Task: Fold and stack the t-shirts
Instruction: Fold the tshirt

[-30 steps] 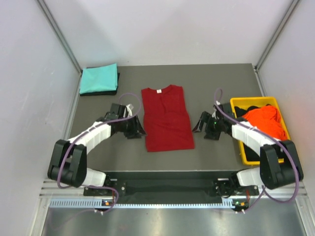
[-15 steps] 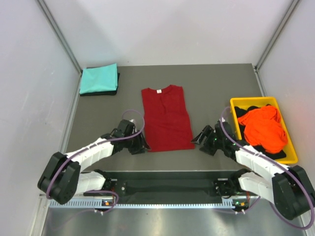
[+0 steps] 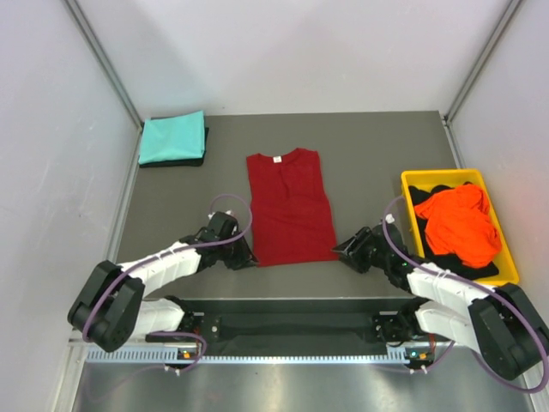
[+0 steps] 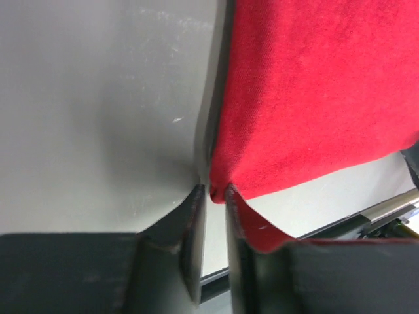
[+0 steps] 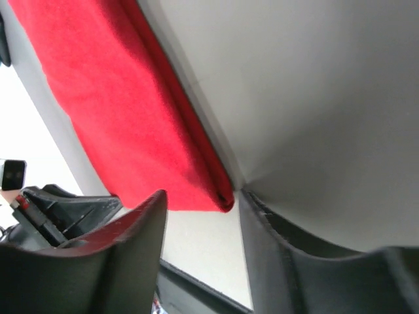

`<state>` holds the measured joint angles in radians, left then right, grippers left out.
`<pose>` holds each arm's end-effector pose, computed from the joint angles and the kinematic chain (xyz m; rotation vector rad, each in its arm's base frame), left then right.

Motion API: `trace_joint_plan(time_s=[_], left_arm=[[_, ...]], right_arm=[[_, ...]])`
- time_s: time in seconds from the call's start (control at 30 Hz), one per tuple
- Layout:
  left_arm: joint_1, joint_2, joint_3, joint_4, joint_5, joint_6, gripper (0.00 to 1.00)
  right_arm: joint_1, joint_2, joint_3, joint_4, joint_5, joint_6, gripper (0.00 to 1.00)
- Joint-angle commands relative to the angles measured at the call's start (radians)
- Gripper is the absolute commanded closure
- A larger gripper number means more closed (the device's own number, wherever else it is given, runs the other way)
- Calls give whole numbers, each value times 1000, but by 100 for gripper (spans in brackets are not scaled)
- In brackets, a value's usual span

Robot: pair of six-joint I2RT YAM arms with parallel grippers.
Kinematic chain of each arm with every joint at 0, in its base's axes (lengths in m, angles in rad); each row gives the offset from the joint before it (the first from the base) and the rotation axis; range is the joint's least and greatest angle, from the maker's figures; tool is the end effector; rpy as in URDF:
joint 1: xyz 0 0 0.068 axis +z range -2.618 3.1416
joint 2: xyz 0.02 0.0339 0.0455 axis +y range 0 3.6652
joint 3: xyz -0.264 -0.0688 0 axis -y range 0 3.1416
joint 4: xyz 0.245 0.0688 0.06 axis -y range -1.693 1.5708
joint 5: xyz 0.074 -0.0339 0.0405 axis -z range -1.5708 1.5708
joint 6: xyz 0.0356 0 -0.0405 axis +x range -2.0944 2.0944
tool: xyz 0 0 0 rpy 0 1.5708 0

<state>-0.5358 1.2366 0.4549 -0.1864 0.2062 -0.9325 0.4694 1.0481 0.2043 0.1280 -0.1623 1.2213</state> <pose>0.1779 -0.1141 0.1432 -0.4509 2.6877 -0.7764 0.1563 0.0857 0.1275 0.8350 2.3688 0.9910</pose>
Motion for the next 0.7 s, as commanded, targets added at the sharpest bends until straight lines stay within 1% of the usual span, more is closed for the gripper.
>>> trace_joint_plan(time_s=[0.0, 0.03, 0.13, 0.2, 0.27, 0.3, 0.33, 0.4, 0.43, 0.5, 0.57, 0.67], left_arm=[[-12, 9, 54, -31, -48, 53, 79], [-12, 11, 63, -44, -56, 61, 81], [-12, 14, 84, -61, -65, 77, 91], [-12, 14, 77, -55, -53, 70, 96], [-13, 17, 73, -36, -39, 64, 96], [-13, 17, 73, -36, -22, 63, 94], [-15, 17, 74, -38, -18, 60, 87], [-18, 3, 71, -62, -34, 41, 76], [-24, -27, 68, -67, -45, 34, 69], [-26, -63, 42, -74, -68, -1, 63], [-26, -107, 2, -38, -65, -35, 59], [-26, -124, -45, 10, -39, -97, 57]], right_arm=[[25, -3, -23, -19, 70, 15, 53], [28, -7, -23, -24, 75, 15, 59], [31, -2, -31, -10, 89, 20, 69], [31, 24, -36, 28, 77, 20, 71], [32, 59, -25, 44, 63, 9, 69], [34, 69, -22, 48, 52, 10, 68], [38, 73, -20, 53, 49, 12, 65], [44, 79, -26, 53, 52, 21, 64], [51, 73, -29, 55, 53, 32, 63], [57, 66, -42, 55, 66, 41, 63], [61, 53, -51, 45, 78, 46, 63], [64, 35, -68, 50, 98, 58, 64]])
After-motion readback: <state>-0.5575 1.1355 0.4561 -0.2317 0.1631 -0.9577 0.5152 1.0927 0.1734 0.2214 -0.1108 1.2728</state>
